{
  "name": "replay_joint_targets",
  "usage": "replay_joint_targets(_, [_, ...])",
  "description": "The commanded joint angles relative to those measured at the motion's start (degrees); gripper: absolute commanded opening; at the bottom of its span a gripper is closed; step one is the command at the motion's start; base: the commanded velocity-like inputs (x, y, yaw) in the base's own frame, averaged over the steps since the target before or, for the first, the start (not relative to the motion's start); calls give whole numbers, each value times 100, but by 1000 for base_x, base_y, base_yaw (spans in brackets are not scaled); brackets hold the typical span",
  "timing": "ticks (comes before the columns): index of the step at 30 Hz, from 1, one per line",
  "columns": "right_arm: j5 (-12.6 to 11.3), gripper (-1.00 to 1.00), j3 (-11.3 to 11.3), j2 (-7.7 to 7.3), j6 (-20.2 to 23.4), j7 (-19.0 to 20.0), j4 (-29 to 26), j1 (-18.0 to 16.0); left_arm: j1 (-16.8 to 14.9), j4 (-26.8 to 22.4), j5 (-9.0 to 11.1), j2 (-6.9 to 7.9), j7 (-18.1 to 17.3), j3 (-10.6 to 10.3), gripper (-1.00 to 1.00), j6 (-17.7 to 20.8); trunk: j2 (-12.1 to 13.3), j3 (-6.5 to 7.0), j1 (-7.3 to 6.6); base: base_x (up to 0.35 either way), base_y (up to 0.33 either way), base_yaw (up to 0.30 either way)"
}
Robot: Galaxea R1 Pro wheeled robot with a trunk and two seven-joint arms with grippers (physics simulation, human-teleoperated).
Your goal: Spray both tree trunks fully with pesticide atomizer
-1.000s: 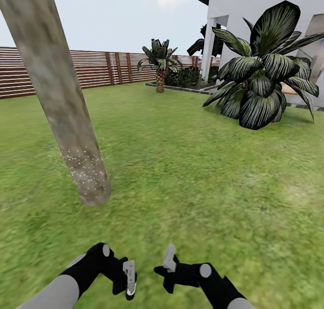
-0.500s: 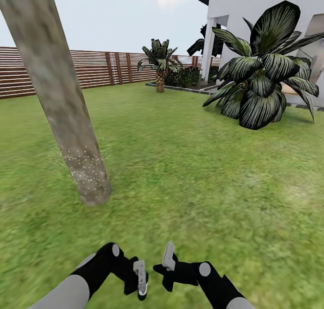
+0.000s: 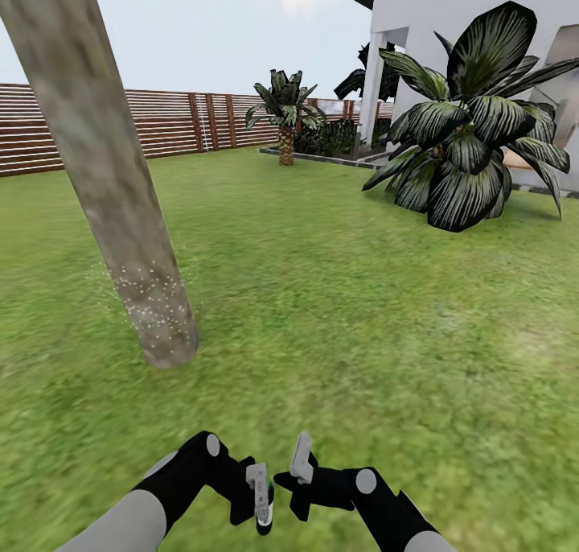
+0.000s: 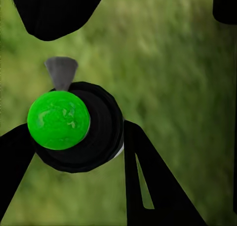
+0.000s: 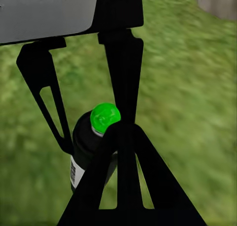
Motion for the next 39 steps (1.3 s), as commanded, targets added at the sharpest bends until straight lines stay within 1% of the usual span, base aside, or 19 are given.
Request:
replay_joint_targets(1, [0, -100, 0, 0, 0, 0, 0, 0, -2, 0, 2, 0, 0, 3, -100, -1, 0, 0, 0, 0, 0, 0])
replay_joint_targets(16, [0, -100, 0, -7, 0, 0, 7, 0, -11, -18, 18, 0, -1, 39, -100, -10, 0, 0, 0, 0, 0, 0])
replay_joint_targets(20, [1, -100, 0, -9, 0, 0, 9, 0, -11, -18, 182, 0, -8, 39, -100, -19, 0, 0, 0, 0, 0, 0])
replay_joint_targets(22, [0, -100, 0, -9, 0, 0, 9, 0, -11, -18, 198, 0, -9, 39, -100, -19, 0, 0, 0, 0, 0, 0])
replay_joint_targets(30, [0, -100, 0, -9, 0, 0, 9, 0, -15, -18, 213, 0, -9, 39, -100, -22, 0, 0, 0, 0, 0, 0])
replay_joint_targets(33, [0, -100, 0, -9, 0, 0, 9, 0, -12, 41, 182, 6, 29, 29, -100, -22, 0, 0, 0, 0, 0, 0])
replay_joint_targets(35, [0, -100, 0, -9, -2, 0, 15, 0, -12, 74, 152, 73, 53, 29, -100, -15, 0, 0, 0, 0, 0, 0])
replay_joint_targets(36, [0, -100, 0, -9, -2, 0, 16, 0, -8, 87, 135, 165, 58, 28, -100, -7, 0, 0, 0, 0, 0, 0])
replay_joint_targets(37, [0, -100, 0, -9, -1, 0, 17, 0, -6, 92, 126, 277, 59, 21, -100, 3, 0, 0, 0, 0, 0, 0])
replay_joint_targets(38, [0, -100, 0, -9, -3, 0, 17, 0, -2, 98, 121, 450, 60, 11, -100, 18, 0, 0, 0, 0, 0, 0])
replay_joint_targets(39, [0, -100, 0, -9, -1, 0, 19, 0, 2, 111, 119, 591, 61, 7, -100, 26, 0, 0, 0, 0, 0, 0])
